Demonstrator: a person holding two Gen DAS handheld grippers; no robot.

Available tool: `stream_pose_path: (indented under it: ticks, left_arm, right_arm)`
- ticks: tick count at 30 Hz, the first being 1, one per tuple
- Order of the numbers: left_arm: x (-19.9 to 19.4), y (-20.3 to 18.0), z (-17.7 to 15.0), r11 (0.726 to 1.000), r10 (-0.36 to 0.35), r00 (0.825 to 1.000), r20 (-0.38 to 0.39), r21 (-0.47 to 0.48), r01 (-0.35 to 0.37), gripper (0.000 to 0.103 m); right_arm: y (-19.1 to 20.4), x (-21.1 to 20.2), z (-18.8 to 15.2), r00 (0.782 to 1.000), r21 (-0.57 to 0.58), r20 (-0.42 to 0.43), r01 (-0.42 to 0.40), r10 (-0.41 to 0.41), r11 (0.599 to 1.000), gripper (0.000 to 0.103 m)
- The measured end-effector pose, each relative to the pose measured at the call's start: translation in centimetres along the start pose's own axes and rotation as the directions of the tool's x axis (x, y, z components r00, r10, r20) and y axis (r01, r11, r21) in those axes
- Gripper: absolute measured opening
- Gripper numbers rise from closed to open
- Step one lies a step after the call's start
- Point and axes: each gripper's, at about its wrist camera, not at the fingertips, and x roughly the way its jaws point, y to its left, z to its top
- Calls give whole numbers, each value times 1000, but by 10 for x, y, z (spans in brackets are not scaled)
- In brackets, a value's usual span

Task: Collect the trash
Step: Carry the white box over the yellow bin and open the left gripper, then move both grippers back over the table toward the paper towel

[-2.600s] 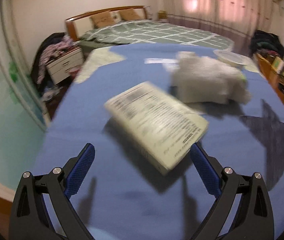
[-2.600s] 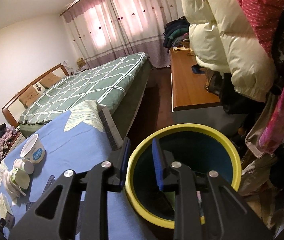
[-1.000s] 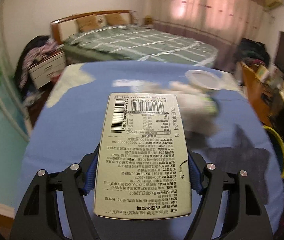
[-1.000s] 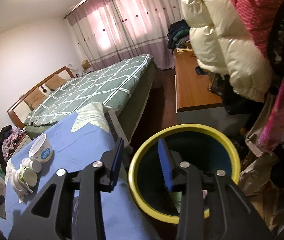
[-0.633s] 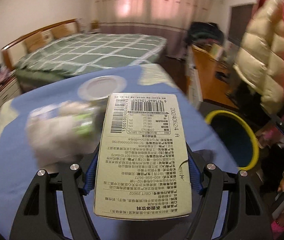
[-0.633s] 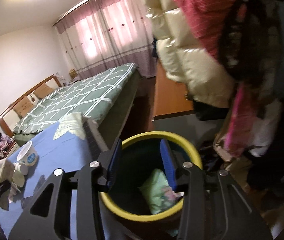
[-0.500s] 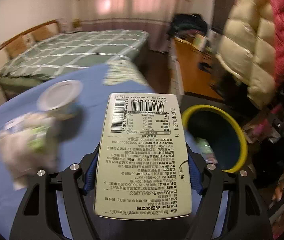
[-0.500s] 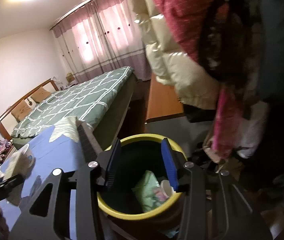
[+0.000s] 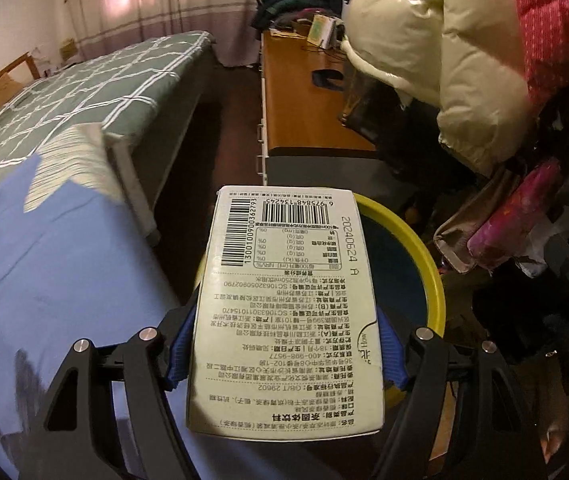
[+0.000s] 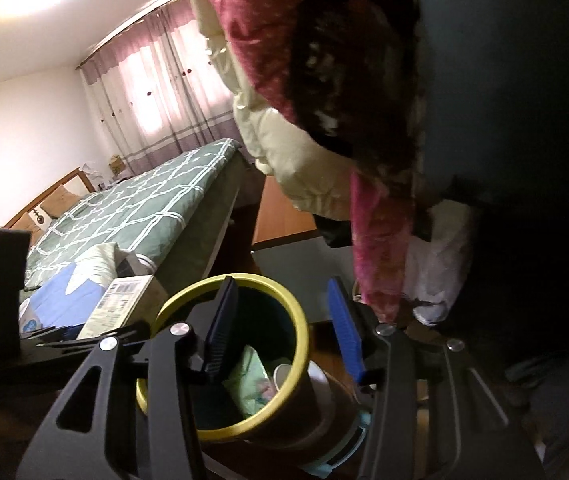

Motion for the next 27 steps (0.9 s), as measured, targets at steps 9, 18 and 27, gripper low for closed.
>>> stream_pose_path:
  ticks: [9, 18, 27]
  left_arm:
    - [-55, 33, -14, 999, 11, 991, 135, -53, -4, 91]
    - [-156, 133, -78, 968, 177, 940, 293, -222, -114, 95]
    - [-232, 265, -171, 824, 460, 842, 283, -489, -286, 95]
  right_arm:
    - [9, 10, -6, 999, -7, -33, -16, 15, 1000, 46]
    - [60, 9, -14, 996, -87, -55, -75, 70, 993, 47]
    - [133, 2, -29, 986, -207, -92, -156, 139, 966, 49]
